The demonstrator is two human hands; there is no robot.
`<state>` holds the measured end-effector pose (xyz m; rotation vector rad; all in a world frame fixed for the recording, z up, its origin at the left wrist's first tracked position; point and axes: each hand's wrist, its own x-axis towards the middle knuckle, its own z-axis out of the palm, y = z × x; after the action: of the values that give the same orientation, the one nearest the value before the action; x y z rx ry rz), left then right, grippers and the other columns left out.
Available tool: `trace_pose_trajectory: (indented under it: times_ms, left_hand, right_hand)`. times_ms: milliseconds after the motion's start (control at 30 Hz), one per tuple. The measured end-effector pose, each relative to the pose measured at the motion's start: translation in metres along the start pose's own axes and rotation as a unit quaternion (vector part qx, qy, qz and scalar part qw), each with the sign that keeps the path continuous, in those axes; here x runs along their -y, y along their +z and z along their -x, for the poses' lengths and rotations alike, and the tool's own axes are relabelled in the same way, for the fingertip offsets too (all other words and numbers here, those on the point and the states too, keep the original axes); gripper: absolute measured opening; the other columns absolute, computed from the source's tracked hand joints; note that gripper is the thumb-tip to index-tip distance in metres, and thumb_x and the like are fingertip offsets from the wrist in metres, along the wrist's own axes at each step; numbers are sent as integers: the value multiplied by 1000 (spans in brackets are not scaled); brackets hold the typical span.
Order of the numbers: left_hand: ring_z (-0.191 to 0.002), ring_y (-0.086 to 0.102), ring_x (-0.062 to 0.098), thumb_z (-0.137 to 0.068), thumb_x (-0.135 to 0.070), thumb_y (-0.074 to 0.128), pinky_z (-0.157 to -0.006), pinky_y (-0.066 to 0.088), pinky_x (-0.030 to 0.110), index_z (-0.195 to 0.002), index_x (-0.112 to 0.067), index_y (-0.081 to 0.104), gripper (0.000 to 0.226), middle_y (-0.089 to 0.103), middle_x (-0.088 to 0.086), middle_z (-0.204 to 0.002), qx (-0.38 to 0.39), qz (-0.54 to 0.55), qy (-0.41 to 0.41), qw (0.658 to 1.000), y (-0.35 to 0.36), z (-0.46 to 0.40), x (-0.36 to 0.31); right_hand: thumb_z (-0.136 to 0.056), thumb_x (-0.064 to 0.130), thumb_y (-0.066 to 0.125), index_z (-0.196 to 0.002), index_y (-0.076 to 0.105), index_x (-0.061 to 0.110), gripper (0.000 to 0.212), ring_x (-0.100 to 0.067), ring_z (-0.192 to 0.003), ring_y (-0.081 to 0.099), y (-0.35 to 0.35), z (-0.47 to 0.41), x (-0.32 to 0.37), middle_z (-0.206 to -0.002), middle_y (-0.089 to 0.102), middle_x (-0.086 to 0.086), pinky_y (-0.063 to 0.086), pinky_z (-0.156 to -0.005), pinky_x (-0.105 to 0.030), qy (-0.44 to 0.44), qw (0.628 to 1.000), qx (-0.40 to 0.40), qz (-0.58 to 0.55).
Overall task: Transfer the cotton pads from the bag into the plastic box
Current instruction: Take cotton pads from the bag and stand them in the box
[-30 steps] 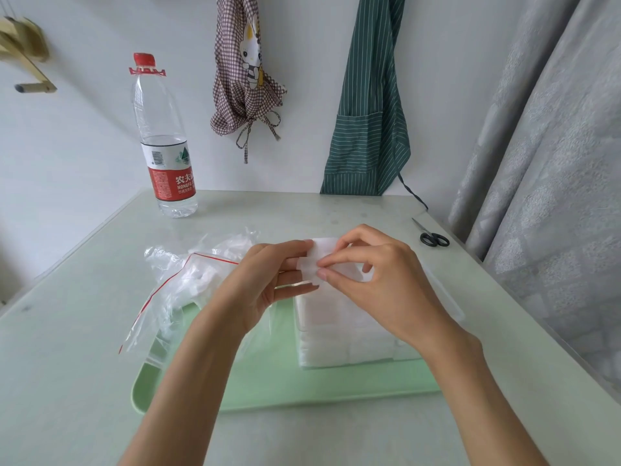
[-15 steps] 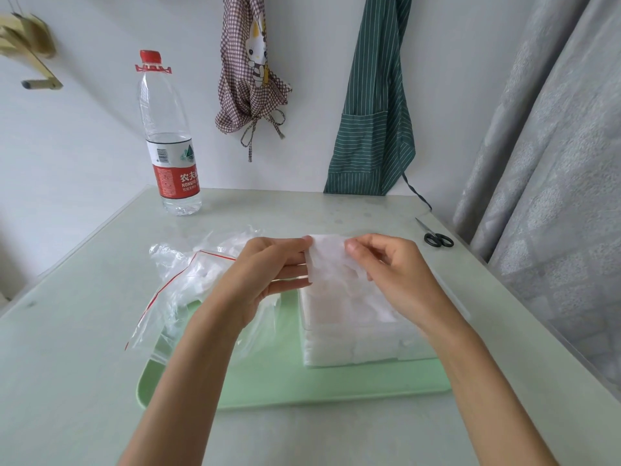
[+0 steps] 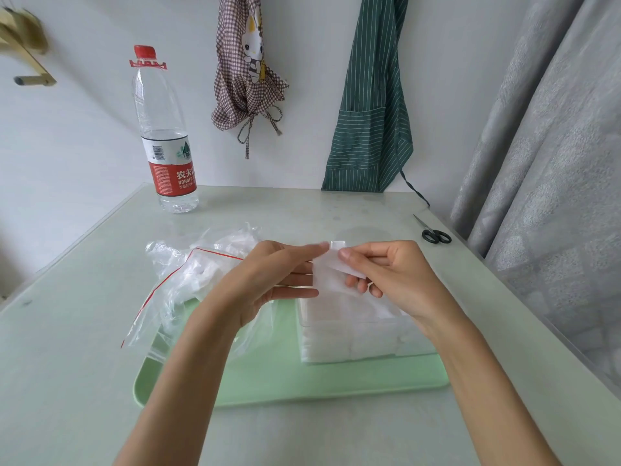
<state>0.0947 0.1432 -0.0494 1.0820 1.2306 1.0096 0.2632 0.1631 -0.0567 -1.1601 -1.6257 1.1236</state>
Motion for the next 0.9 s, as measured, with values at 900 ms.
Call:
trace_pose_trajectory:
  times_ms: [900]
  left_hand:
    - [-58, 67, 16, -86, -10, 56, -58, 59, 26, -78, -8, 68, 15, 72, 7, -71, -61, 113, 21, 992, -2, -1, -2]
  right_hand:
    - [-74, 19, 78, -78, 74, 25, 8, -4, -63, 57, 6, -1, 0, -73, 67, 11, 38, -58, -11, -237, 961, -108, 97]
